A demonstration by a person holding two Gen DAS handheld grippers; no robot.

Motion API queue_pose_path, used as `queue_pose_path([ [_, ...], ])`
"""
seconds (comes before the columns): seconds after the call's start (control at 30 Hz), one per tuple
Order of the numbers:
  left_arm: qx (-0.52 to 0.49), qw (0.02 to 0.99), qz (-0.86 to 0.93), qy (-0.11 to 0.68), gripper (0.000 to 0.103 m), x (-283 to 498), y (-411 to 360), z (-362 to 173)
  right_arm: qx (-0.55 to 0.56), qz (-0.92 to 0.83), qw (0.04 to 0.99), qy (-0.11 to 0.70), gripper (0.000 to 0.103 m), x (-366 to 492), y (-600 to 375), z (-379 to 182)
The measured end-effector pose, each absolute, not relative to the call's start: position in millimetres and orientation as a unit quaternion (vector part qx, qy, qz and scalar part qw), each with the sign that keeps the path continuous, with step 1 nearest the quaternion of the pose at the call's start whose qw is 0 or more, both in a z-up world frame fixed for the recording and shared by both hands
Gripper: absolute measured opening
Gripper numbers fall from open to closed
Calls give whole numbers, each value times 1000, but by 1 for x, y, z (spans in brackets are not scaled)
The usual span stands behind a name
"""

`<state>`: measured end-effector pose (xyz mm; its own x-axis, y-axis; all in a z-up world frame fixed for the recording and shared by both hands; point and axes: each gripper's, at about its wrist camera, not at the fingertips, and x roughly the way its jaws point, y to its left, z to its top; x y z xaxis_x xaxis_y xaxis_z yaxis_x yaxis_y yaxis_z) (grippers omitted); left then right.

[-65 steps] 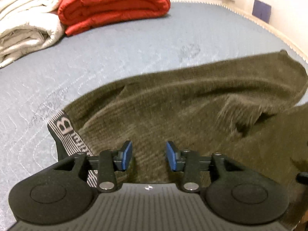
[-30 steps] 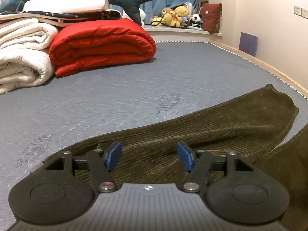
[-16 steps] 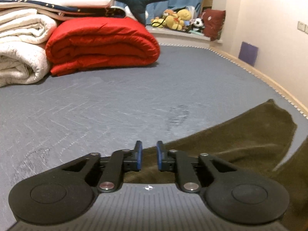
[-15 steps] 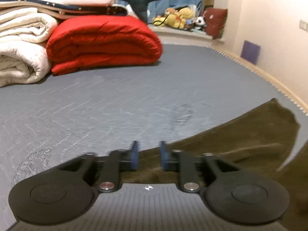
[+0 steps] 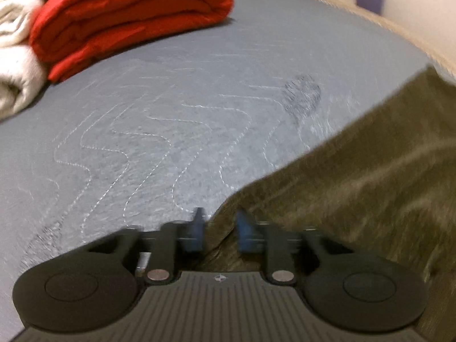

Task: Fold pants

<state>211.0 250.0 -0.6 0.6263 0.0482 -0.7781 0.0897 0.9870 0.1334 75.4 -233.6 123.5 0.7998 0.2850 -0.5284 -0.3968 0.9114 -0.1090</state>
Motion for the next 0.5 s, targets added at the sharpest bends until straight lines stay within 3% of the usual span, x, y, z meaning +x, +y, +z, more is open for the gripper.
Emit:
queue_pose_path([
  [0.07,101,902,-23,419,12,196,241,8,-100,175,942,269,53,80,-239,121],
  [0.23,154,914,-41,373,10,137,208,45,-72,158,942,287,53,88,-249,115],
  [0.3,158,923,-53,348,10,99,192,66,-56,150,942,295,47,92,-255,110],
  [0.43,165,935,-90,302,8,12,158,99,-13,129,941,313,25,102,-271,96],
  [0.5,183,932,-110,292,8,-33,138,103,10,122,941,316,21,105,-281,92],
])
